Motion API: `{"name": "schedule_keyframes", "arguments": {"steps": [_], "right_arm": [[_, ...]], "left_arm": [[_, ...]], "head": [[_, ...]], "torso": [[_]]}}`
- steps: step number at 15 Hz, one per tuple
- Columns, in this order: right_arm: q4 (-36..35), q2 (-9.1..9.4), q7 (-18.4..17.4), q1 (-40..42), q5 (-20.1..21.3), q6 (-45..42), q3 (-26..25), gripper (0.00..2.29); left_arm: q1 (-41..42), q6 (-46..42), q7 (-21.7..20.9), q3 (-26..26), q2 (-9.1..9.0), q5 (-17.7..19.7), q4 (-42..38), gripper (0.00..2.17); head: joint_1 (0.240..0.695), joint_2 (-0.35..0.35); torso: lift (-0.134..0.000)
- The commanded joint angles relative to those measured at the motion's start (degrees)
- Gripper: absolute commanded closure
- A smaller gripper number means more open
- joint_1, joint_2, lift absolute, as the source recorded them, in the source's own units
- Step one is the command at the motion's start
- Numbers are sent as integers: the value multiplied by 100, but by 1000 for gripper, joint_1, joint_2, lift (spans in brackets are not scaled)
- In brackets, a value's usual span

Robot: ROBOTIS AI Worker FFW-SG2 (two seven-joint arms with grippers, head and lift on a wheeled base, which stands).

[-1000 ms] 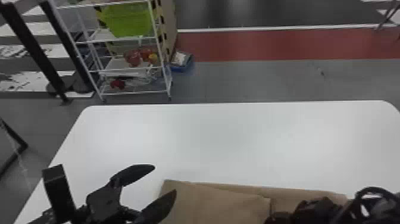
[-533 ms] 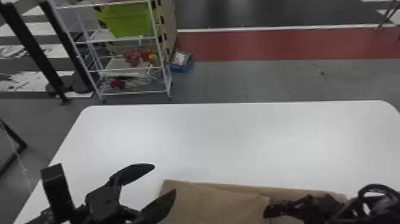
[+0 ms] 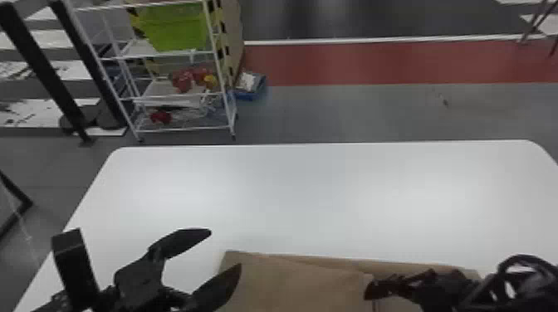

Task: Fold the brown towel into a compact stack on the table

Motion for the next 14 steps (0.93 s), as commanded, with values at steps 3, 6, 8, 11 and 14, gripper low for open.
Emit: {"name": "schedule_keyframes", "arguments": {"steps": [3,6,8,11,14], "right_arm": [[-48,-48,28,82,-16,19,-52,653],[14,-57,28,82,46,-16,-60,653],[102,-30,28,73,89,-69,-8,653],[234,-4,28,20,160,-174,115,653],[207,31,28,3,116,-174,142,653]], "left_arm": [[-17,0,0,-6,-15,0,23,53],[-17,0,-9,3,-15,0,32,53],[-17,0,-9,3,-15,0,40,53],[-17,0,-9,3,-15,0,58,53],[-17,0,-17,3,-15,0,67,56]], "head": [[695,94],[695,87],[695,81],[695,87],[695,103]], "torso": [[-119],[-119],[-119],[-119],[-119]]}}
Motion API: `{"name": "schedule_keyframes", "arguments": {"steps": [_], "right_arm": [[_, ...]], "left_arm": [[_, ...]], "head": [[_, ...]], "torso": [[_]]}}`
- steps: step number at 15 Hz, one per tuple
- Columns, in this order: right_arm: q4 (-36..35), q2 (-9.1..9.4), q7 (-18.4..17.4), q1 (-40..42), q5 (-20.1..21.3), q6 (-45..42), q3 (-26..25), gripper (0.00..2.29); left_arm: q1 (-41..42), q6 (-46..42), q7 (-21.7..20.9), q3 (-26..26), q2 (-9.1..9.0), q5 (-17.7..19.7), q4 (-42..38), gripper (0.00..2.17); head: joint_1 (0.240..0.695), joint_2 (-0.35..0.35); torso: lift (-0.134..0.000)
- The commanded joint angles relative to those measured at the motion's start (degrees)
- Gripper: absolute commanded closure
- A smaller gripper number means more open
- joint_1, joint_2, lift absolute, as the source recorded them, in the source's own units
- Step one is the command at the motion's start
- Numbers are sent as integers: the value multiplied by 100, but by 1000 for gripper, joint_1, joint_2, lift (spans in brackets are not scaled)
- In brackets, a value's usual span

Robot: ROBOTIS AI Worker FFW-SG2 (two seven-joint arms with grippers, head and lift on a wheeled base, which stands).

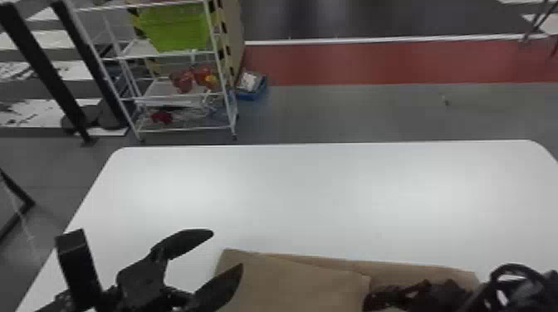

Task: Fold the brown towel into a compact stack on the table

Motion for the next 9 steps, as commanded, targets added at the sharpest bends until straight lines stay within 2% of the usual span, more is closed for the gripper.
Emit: {"name": "schedule_keyframes", "arguments": {"steps": [1,9], "right_arm": [[-11,33,28,-9,-16,-19,14,653],[165,147,28,-27,107,-107,137,667]], "left_arm": [[-5,0,-4,0,-15,0,1,56],[-5,-105,-40,0,-15,0,80,60]], "head": [[695,106],[695,124]], "torso": [[-119],[-119]]}}
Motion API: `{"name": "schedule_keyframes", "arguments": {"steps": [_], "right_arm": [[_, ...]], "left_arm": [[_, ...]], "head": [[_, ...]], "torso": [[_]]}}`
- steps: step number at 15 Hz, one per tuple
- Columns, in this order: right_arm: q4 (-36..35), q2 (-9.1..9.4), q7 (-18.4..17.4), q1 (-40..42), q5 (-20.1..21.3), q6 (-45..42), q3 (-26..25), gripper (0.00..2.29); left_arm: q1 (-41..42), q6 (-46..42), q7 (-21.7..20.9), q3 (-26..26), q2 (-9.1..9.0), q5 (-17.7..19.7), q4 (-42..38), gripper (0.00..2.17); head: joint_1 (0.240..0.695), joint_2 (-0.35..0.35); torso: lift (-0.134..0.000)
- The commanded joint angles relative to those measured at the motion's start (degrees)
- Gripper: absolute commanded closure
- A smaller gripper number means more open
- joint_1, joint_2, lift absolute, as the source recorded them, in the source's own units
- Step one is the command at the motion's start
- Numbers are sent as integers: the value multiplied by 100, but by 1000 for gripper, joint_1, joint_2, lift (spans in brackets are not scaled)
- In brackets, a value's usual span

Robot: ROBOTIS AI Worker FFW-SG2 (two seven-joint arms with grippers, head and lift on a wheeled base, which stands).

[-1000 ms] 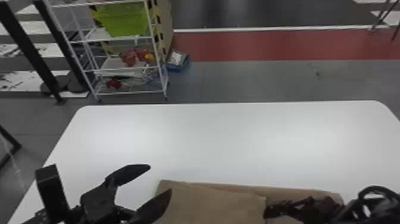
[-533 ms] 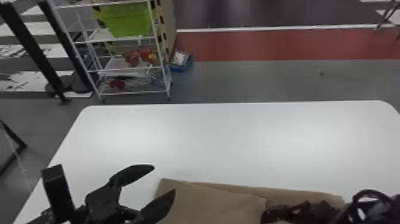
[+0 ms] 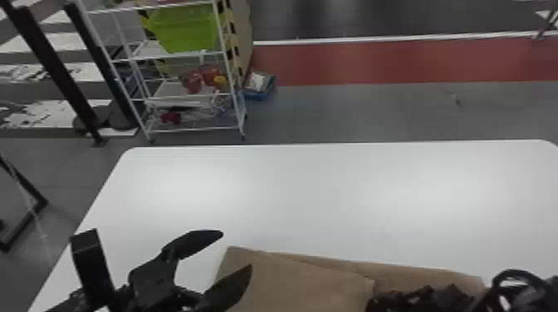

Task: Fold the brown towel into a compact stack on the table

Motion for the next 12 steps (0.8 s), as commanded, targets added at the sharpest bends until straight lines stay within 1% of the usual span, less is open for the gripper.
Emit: {"name": "schedule_keyframes", "arguments": {"steps": [1,2,3,6,8,12], "right_arm": [[27,37,28,-8,16,5,42,704],[27,46,28,-8,-11,5,51,876],[27,54,28,-17,-46,41,60,903],[27,63,28,-35,-99,129,51,890],[27,63,28,-35,-134,164,51,542],[-44,72,28,-61,-248,216,34,539]], "left_arm": [[-7,-33,-1,-9,-15,0,15,60],[2,-33,-1,-9,-15,0,15,60],[2,-33,-1,-9,-15,0,15,60],[2,-33,-1,-17,-15,0,24,60],[2,-33,-1,-17,-15,0,24,60],[-7,-33,-1,-26,-15,0,24,63]], "head": [[695,127],[695,130],[695,132],[695,139],[695,139],[695,141]], "torso": [[-119],[-119],[-119],[-119],[-119],[-119]]}}
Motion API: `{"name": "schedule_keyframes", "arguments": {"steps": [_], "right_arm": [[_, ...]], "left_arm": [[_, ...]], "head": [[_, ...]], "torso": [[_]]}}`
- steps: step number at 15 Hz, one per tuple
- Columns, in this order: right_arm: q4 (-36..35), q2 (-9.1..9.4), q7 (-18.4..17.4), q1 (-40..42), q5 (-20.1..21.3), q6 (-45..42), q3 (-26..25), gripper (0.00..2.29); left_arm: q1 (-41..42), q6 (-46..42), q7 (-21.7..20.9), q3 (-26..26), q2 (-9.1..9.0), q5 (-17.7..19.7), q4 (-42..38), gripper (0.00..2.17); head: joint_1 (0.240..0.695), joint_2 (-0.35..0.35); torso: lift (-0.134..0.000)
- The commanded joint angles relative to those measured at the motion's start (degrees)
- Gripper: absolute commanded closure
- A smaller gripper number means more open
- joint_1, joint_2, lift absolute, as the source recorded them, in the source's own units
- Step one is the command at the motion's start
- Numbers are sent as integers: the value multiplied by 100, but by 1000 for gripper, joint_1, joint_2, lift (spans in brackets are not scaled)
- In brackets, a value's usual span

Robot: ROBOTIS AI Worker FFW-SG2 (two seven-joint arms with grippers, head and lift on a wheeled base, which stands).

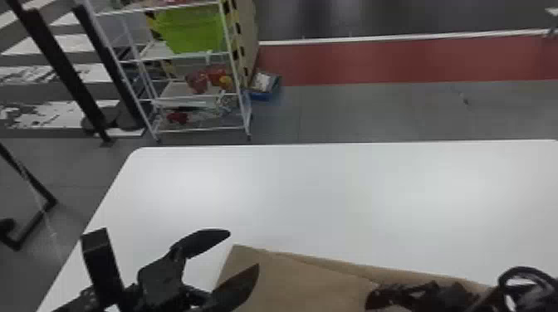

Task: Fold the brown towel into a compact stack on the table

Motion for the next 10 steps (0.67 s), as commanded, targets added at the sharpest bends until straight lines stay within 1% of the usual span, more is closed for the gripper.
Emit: {"name": "schedule_keyframes", "arguments": {"steps": [1,4,7,10], "right_arm": [[-29,11,28,-20,-37,-10,0,539],[50,54,28,-46,42,-10,35,539],[59,90,-88,-73,33,78,88,545],[59,125,-378,-90,24,288,158,545]], "left_arm": [[0,0,0,-6,-15,0,0,63],[0,0,0,-6,-15,0,0,63],[0,0,0,-6,-15,-9,0,66],[-9,0,-9,-6,-15,-9,-9,70]], "head": [[695,142],[695,145],[695,149],[695,161]], "torso": [[-119],[-119],[-119],[-119]]}}
